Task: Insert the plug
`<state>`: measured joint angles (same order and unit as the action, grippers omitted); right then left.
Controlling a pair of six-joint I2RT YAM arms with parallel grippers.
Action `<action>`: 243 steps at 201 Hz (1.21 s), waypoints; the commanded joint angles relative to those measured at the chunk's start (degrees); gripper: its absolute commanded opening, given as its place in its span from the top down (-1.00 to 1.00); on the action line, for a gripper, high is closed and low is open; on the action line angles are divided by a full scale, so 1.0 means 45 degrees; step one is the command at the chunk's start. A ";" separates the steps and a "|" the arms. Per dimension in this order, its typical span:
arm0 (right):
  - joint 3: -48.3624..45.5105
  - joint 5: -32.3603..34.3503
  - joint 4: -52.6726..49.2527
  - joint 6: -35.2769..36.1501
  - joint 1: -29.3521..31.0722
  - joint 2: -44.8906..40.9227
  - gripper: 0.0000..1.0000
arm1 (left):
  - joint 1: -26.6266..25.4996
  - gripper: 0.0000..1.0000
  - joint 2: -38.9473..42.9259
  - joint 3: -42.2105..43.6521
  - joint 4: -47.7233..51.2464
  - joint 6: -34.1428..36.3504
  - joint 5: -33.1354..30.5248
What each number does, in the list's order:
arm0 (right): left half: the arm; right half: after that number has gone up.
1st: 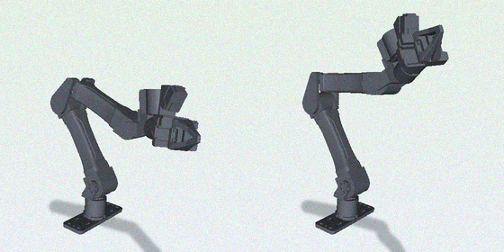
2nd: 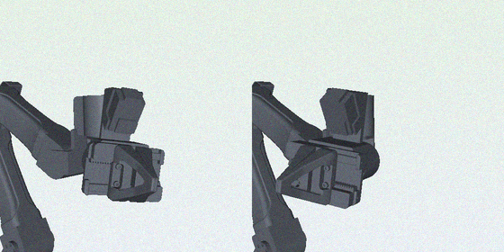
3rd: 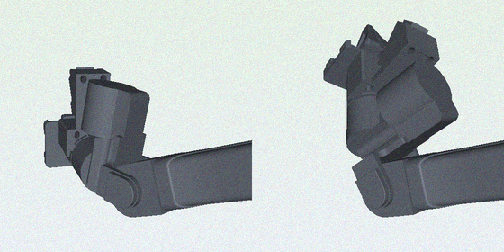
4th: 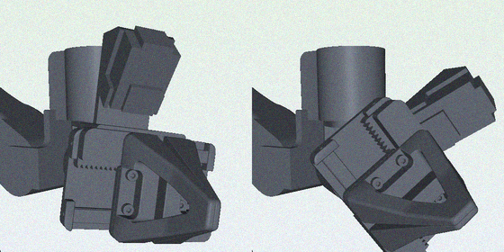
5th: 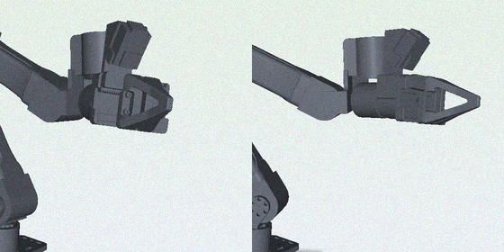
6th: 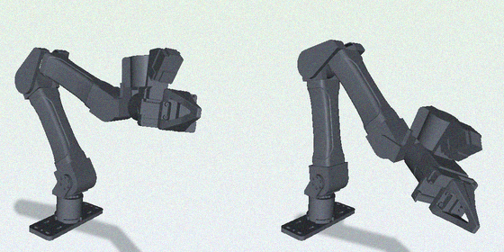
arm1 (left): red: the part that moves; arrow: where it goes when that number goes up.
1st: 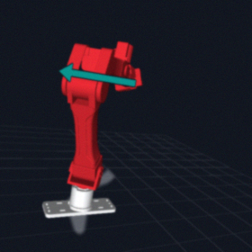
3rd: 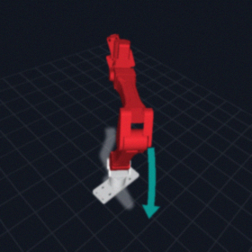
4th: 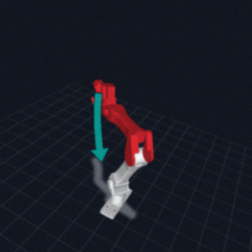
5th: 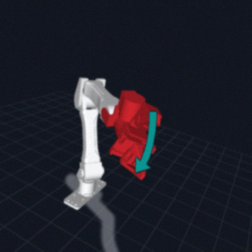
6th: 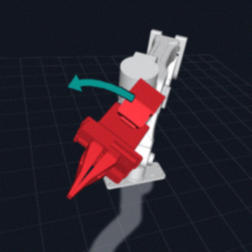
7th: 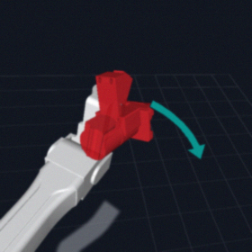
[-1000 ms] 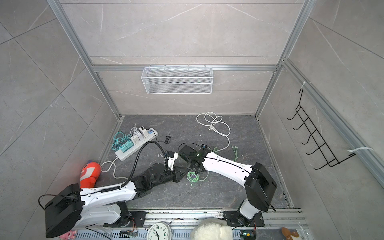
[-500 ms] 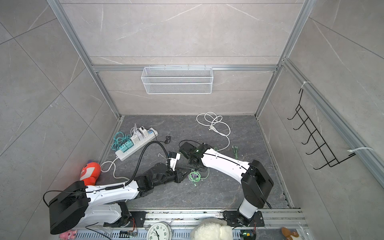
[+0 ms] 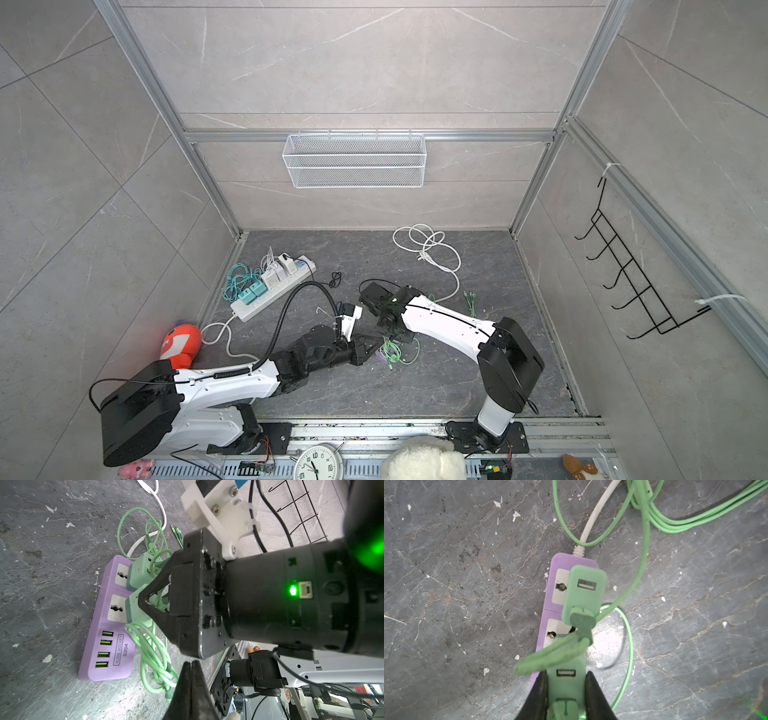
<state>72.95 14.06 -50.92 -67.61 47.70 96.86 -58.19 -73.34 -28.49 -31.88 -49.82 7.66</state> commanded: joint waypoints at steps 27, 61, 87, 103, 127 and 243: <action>-0.0622 0.0101 0.0454 -0.0480 -0.0194 0.0292 1.00 | 0.0119 1.00 0.0026 -0.0516 -0.0670 0.0367 0.0042; -0.0765 0.0372 0.0571 -0.1005 -0.0067 0.0577 1.00 | 0.0162 1.00 0.0053 -0.0446 -0.0727 0.0369 0.0093; -0.0353 0.0747 0.0157 -0.1129 0.0133 0.0713 1.00 | 0.0217 1.00 0.0156 -0.0298 -0.0739 0.0357 0.0063; -0.0241 0.0818 0.0181 -0.1109 0.0156 0.0563 1.00 | 0.0275 1.00 0.0226 -0.0268 -0.0736 0.0359 0.0076; 0.0019 0.1167 -0.0052 -0.1126 0.0195 0.0113 1.00 | 0.0276 1.00 0.0250 -0.0251 -0.0732 0.0403 0.0096; 0.0292 0.2331 -0.0837 -0.2002 0.0894 -0.0563 1.00 | 0.0266 1.00 0.0185 -0.0309 -0.0808 0.0388 0.0215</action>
<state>73.14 21.87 -52.12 -74.61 51.44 95.85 -57.21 -73.49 -28.51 -32.86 -49.43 8.12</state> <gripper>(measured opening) 0.267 0.054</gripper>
